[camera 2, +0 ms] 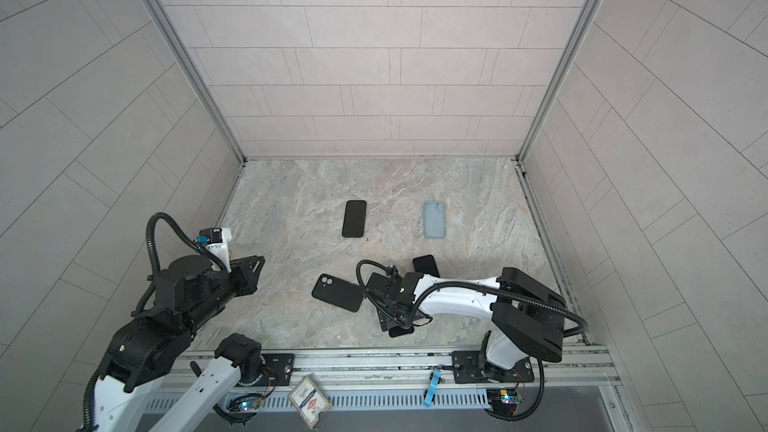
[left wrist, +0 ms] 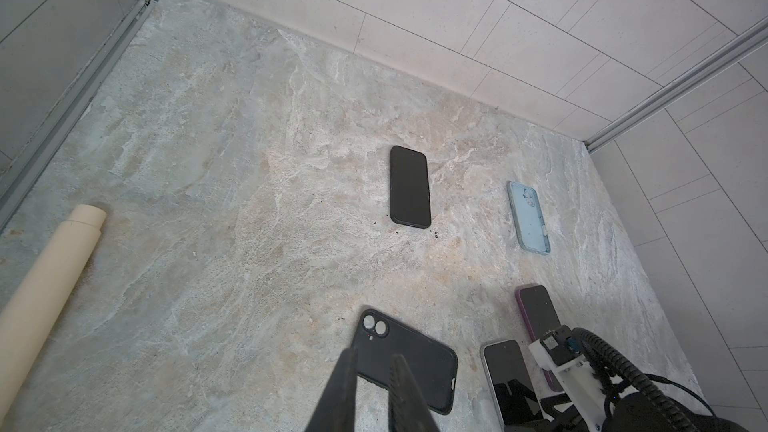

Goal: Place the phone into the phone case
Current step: 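Lower the right gripper onto the silver-edged black phone and grasp it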

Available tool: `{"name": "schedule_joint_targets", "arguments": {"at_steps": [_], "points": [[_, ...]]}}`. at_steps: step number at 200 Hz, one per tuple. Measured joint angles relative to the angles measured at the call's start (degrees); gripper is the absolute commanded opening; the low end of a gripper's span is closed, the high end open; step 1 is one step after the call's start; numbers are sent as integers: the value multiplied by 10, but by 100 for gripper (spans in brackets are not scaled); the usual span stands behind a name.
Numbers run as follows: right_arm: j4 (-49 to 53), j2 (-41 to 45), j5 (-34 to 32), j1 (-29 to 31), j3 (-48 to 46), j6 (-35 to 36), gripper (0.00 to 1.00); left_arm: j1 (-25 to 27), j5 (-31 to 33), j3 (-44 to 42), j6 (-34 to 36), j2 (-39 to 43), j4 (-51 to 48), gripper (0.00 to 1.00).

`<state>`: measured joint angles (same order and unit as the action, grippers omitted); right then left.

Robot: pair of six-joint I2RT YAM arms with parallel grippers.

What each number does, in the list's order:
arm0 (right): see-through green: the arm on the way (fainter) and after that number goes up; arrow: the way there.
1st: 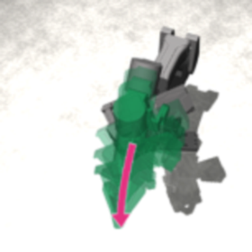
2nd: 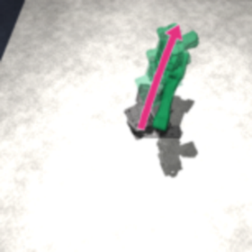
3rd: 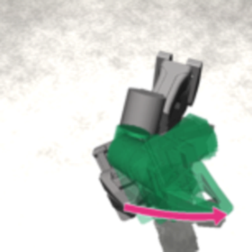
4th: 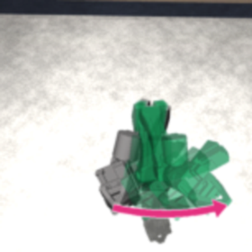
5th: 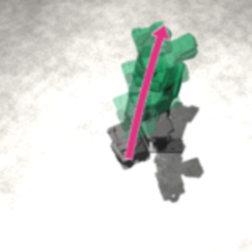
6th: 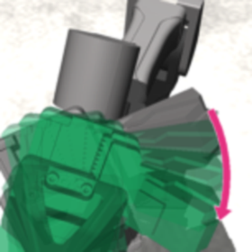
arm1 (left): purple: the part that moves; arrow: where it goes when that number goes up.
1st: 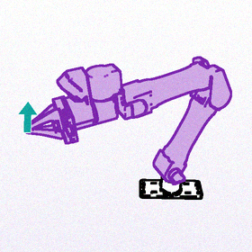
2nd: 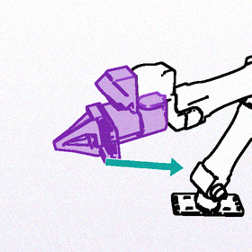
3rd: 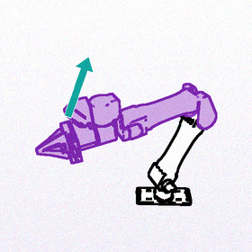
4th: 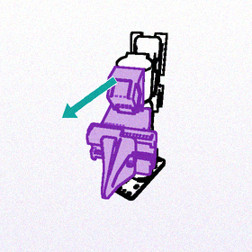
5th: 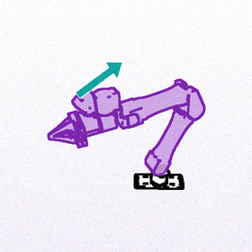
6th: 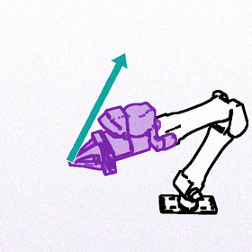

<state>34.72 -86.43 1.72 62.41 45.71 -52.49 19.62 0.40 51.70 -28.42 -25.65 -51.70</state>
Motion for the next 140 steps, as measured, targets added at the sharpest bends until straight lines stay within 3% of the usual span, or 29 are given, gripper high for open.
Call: {"name": "schedule_joint_targets", "arguments": {"at_steps": [73, 140], "points": [[-14, 4, 7, 5, -14, -33, 87, 0, 0, 0, 0, 0, 0, 20], [38, -57, -5, 62, 46, -52, 91, -2, 0, 0, 0, 0, 0, 20]]}}
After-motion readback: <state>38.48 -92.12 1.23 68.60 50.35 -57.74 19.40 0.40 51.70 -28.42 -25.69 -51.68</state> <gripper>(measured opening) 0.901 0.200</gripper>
